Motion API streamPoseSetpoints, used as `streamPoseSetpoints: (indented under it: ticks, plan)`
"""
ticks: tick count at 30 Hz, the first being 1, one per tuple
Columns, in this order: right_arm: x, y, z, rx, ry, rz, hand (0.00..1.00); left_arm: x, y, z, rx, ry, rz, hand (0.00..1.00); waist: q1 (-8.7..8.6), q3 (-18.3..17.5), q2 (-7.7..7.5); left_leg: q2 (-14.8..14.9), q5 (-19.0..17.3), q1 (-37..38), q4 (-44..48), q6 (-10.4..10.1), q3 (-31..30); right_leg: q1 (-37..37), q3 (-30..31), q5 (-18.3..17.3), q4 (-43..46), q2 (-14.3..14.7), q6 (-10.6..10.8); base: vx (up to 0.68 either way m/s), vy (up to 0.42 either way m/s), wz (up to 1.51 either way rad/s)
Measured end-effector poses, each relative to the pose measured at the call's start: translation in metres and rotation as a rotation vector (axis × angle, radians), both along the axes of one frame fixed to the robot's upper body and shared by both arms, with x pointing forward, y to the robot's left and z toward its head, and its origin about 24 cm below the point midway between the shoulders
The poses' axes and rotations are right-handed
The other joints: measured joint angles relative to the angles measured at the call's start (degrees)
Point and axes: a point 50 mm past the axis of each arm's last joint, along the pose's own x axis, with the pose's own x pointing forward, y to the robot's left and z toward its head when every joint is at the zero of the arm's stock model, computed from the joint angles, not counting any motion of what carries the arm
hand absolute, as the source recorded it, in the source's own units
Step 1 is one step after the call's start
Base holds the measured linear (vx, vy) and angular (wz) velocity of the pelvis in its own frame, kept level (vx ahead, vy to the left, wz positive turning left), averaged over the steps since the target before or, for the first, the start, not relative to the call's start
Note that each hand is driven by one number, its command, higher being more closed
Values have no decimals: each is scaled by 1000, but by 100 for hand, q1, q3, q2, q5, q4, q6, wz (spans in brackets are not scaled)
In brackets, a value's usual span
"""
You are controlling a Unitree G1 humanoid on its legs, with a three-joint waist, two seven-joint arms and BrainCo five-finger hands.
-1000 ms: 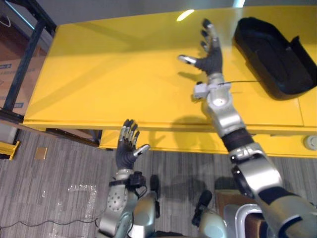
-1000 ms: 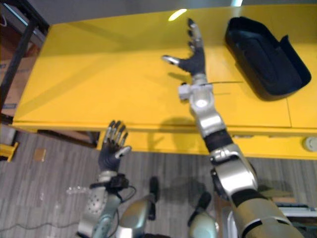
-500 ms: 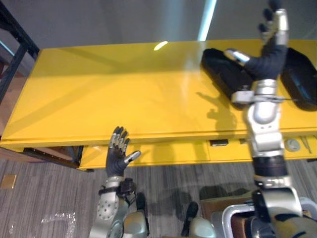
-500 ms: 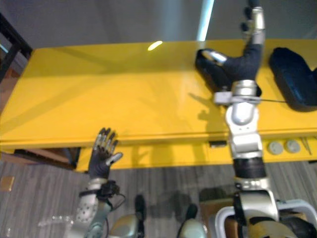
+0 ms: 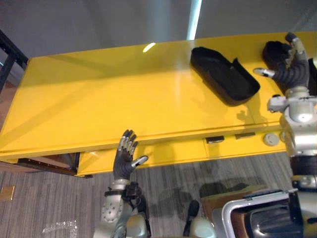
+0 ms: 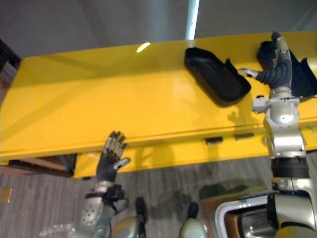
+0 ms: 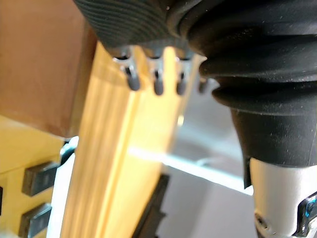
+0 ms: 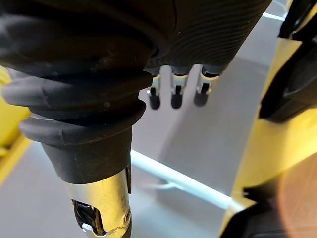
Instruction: Walk over and take plastic housings, then place them on the shelf
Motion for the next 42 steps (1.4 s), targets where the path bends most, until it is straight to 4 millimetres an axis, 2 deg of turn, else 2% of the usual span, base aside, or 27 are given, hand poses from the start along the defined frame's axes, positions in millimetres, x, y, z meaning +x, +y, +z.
streamPoseSetpoints:
  ticks: [13,17,20,27,33,42]
  plan:
    - [9,-33,2,44,76,-123,0,-1,-4,-1,-10,15,7,0,-8,3,-10,-5,35,-120,-1,21,0,-175,39,-1,105,-21,-2,-2,0,0]
    - [12,-38,-3,95,116,-98,0,-1,-5,-1,-13,18,8,0,-3,3,-9,-5,36,-139,-2,22,-1,-210,38,-13,136,-24,-19,0,0,0]
    - [13,-43,-14,135,175,-72,0,-1,-5,-1,-15,18,9,0,-5,4,-8,-9,62,-175,-1,29,-7,-239,22,-17,154,-31,-25,-4,-3,3]
    - [18,-47,-26,174,265,-43,0,-1,-5,0,-21,12,7,0,-6,19,-2,-20,70,-180,-2,35,-21,-246,7,-44,191,-46,-50,0,0,0]
    - [19,-47,-41,226,382,47,0,-1,-5,3,-25,-1,6,0,-4,46,-4,-21,70,-178,-1,35,-23,-262,4,-72,241,-55,-45,0,0,0]
    - [19,-43,-47,238,416,151,0,0,-2,10,-29,-32,16,0,6,79,-24,-28,70,-172,-1,35,-25,-266,3,-91,277,-72,-35,0,0,0]
